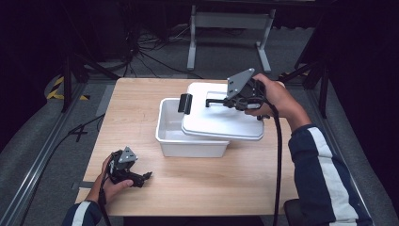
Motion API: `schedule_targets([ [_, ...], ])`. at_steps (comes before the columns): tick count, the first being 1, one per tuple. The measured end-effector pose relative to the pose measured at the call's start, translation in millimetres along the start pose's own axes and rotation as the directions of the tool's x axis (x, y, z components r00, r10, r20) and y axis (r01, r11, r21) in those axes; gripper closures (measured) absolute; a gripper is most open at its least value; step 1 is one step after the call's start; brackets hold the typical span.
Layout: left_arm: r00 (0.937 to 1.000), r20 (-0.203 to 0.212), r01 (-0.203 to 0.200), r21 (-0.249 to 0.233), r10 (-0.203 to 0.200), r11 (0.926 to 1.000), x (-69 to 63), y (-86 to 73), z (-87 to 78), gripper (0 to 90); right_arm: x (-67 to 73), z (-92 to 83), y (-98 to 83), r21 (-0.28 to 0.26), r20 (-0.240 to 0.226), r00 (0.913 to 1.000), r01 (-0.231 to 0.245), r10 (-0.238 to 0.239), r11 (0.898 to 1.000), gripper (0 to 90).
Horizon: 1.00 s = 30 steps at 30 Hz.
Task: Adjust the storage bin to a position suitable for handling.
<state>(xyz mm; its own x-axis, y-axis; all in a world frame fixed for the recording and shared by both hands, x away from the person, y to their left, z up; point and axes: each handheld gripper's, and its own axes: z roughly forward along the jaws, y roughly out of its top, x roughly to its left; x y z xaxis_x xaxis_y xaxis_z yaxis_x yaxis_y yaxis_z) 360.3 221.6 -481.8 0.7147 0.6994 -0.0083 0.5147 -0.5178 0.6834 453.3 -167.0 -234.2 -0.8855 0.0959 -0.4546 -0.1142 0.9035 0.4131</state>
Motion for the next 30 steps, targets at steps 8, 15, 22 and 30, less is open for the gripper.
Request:
schedule_targets([
  [8,0.9999,0.008,0.010,-0.002,-0.010,0.9999,-0.4,-0.2,0.5,0.4,-1.4,-15.8,-29.1,-0.010,0.028,0.9984,-0.050,0.050,0.999,83.4],
  [15,0.9999,0.008,0.011,-0.002,-0.011,0.9999,-0.5,-0.2,0.5,0.4,-0.5,-29.5,-55.6,-0.014,0.053,0.9946,-0.089,0.089,0.996,83.3],
  [22,0.9999,0.008,0.011,-0.002,-0.010,0.9999,-0.5,-0.2,0.5,0.4,-0.6,-40.9,-81.3,-0.023,0.083,0.9914,-0.100,0.102,0.995,83.6],
  [30,0.9999,0.008,0.008,0.000,-0.008,1.0000,-0.3,-0.2,0.4,0.4,0.9,-50.8,-110.4,-0.021,0.102,0.9840,-0.144,0.146,0.989,83.6],
])
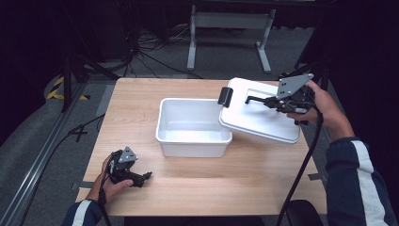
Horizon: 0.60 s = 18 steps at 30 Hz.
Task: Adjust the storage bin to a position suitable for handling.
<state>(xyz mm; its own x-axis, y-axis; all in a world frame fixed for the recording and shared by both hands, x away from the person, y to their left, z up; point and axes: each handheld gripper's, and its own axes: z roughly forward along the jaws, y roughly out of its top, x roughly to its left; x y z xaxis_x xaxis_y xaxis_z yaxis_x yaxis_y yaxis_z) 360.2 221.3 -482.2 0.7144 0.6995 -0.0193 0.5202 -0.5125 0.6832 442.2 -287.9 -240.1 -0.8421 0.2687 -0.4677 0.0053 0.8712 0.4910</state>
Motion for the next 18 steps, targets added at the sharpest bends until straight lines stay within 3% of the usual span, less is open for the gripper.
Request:
schedule_targets([
  [8,1.0000,0.000,0.000,0.000,0.000,1.0000,0.0,0.0,0.0,0.4,-4.5,-4.3,-29.4,0.006,0.015,0.9981,-0.060,0.060,0.998,83.6],
  [18,1.0000,-0.001,0.000,0.000,0.000,1.0000,0.0,0.0,0.0,0.4,-5.7,-7.1,-53.4,-0.006,0.019,0.9921,-0.124,0.124,0.992,83.7],
])
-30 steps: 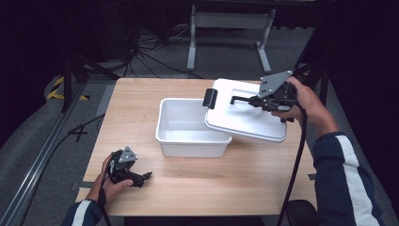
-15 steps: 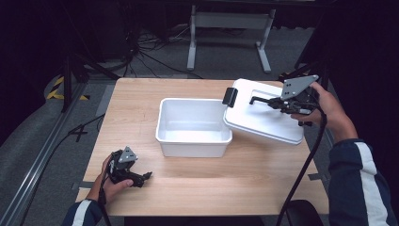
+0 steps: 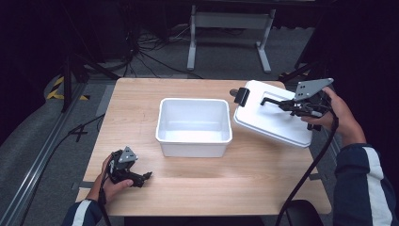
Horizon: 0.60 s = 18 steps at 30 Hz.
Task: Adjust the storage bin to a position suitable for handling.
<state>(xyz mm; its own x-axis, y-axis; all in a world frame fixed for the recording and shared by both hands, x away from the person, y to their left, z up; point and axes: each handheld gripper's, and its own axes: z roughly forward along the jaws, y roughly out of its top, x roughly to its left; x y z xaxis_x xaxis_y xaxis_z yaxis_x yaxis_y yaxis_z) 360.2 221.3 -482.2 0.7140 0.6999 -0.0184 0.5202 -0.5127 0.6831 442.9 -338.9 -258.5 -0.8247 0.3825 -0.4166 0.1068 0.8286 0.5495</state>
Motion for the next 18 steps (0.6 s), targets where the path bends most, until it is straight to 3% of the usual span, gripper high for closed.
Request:
schedule_targets([
  [8,1.0000,0.001,0.000,0.000,0.000,1.0000,0.0,0.0,0.0,0.4,-0.3,7.8,-13.6,0.001,-0.014,0.9996,-0.026,0.026,1.000,83.8],
  [18,1.0000,0.001,0.000,0.000,0.000,1.0000,0.0,0.0,0.0,0.4,5.8,39.8,-27.3,0.040,-0.057,0.9968,-0.053,0.055,0.998,83.6],
])
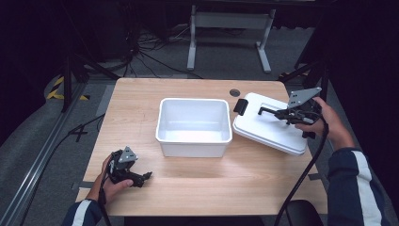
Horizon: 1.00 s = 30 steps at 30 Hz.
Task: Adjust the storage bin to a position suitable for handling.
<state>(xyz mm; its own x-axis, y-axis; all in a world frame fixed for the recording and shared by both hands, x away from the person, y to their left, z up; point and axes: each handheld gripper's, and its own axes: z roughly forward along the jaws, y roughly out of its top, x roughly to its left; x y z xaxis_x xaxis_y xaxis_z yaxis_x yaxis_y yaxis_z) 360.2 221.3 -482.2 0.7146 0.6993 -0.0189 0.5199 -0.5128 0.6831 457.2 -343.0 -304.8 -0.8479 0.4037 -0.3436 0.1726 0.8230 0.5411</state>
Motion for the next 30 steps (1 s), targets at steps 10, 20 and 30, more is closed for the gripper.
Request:
schedule_targets([
  [10,1.0000,0.000,0.000,0.000,0.000,1.0000,0.0,0.0,0.0,0.4,-0.2,34.1,-12.8,0.011,-0.022,0.9972,-0.071,0.071,0.997,83.8],
  [20,1.0000,-0.001,0.000,0.000,0.000,1.0000,0.0,0.0,0.0,0.4,-3.2,62.7,-30.8,0.034,-0.038,0.9890,-0.142,0.143,0.989,83.8],
  [30,1.0000,0.000,0.000,-0.001,0.000,1.0000,0.0,0.0,0.0,0.4,-7.1,77.8,-44.6,0.013,-0.027,0.9798,-0.198,0.198,0.980,83.2],
])
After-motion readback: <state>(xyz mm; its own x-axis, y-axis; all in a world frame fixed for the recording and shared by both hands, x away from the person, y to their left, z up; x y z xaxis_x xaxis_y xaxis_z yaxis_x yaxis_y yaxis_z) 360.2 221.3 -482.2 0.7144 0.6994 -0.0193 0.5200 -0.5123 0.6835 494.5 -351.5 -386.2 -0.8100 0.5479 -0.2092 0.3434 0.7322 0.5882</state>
